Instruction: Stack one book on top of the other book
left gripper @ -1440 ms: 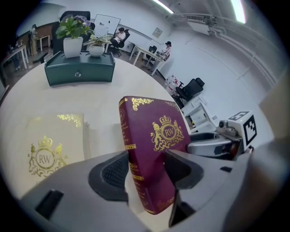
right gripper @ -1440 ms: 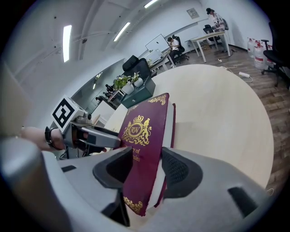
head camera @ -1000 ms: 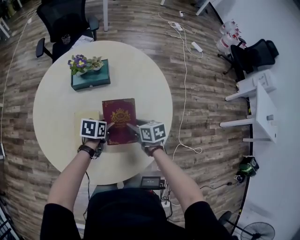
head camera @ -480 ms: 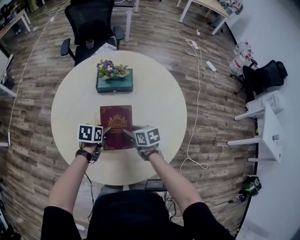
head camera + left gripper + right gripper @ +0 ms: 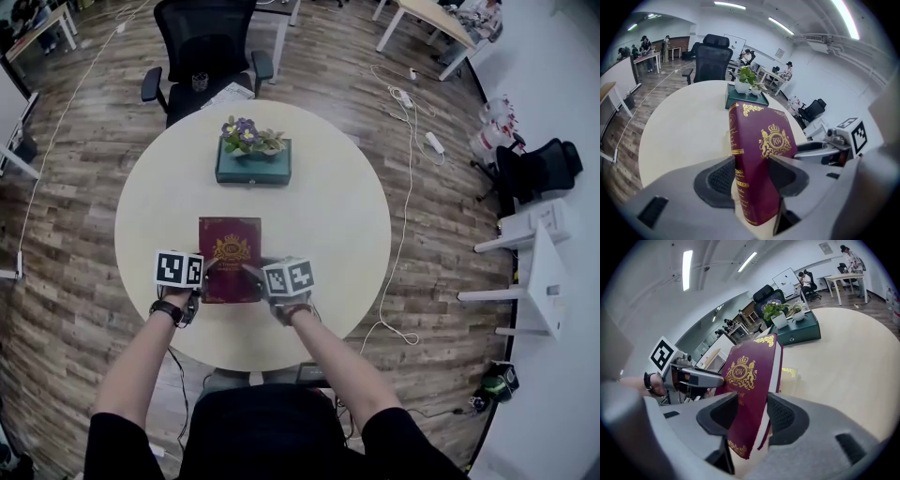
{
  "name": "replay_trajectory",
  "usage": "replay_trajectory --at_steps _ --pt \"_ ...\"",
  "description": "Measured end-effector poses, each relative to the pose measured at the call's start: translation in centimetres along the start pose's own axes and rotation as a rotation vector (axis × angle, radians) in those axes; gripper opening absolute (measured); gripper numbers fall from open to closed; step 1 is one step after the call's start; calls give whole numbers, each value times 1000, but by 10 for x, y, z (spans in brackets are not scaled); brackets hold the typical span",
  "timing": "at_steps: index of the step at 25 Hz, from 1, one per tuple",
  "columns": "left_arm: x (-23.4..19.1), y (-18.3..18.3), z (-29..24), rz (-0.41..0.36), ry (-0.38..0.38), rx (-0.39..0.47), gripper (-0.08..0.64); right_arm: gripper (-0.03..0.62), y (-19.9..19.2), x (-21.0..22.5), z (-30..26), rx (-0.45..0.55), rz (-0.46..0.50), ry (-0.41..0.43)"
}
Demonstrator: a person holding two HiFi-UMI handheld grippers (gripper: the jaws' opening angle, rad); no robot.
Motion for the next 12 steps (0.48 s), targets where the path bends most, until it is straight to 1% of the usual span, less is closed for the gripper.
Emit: replay_trajectory --at_steps 12 --pt "-23 2 -40 -3 -31 -62 213 181 -11 20 -30 -41 -71 -63"
Point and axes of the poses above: the fingertips, and each gripper's own axes: z backward along the fingers, x to its right, y out of its top, the point moved 9 cm from there along z, backward along the fingers, and after that the axes turned 6 degrees about z, right-handed, at the moved point
